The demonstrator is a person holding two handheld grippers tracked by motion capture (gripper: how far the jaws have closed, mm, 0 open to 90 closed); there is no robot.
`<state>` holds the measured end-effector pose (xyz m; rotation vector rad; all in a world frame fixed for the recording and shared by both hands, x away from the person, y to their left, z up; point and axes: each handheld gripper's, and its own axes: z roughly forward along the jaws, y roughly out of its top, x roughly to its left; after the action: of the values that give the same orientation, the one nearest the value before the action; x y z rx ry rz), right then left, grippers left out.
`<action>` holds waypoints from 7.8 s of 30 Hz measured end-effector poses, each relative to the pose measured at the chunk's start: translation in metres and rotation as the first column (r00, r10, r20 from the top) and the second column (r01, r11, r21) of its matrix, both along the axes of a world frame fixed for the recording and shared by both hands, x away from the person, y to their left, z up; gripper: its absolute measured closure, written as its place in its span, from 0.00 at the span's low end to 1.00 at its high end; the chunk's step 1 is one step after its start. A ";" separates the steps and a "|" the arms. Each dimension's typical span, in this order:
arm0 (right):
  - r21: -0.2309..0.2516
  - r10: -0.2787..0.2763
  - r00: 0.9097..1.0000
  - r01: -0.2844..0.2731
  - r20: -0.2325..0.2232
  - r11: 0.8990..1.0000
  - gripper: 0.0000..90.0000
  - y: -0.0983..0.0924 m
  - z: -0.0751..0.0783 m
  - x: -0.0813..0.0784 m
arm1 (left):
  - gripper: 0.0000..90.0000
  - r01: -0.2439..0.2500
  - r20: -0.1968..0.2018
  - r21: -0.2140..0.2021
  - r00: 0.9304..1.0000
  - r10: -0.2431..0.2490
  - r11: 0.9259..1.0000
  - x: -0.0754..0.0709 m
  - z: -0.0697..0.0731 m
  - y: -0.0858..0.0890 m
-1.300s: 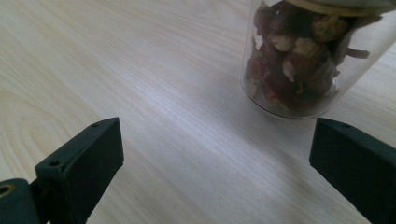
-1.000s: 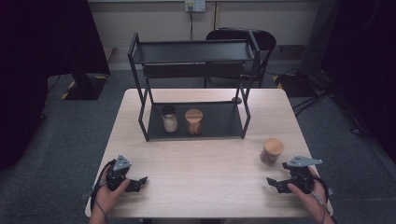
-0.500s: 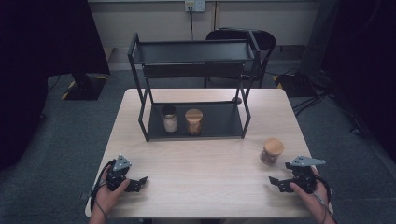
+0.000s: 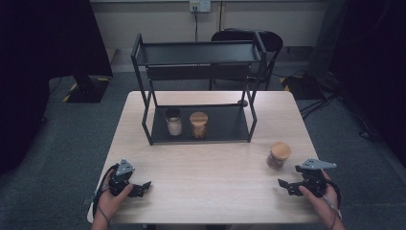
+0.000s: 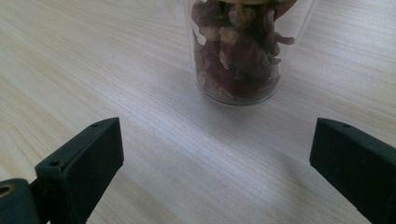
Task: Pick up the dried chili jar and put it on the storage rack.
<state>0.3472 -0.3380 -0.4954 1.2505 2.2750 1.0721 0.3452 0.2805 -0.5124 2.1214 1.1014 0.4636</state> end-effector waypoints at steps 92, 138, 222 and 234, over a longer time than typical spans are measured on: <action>-0.056 -0.046 0.996 0.050 0.076 0.997 0.04 0.030 0.012 0.058 | 0.00 0.000 -0.001 0.001 1.000 0.000 1.000 -0.001 0.000 0.000; -0.030 -0.027 0.994 0.030 0.103 0.999 0.28 0.036 0.007 0.066 | 0.00 0.002 -0.001 0.001 1.000 -0.002 1.000 -0.001 0.000 0.000; -0.044 0.148 0.986 -0.145 0.082 0.988 0.28 0.134 0.031 0.102 | 0.00 0.003 -0.001 0.000 1.000 -0.003 1.000 -0.001 0.000 0.000; -0.041 0.146 0.986 -0.143 0.082 0.989 0.28 0.142 0.033 0.107 | 0.00 0.004 -0.001 0.002 1.000 -0.004 1.000 -0.001 0.000 0.000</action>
<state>0.4545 -0.1964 -0.4626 1.0195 2.3385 1.1080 0.3439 0.2806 -0.5122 2.1253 1.0979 0.4622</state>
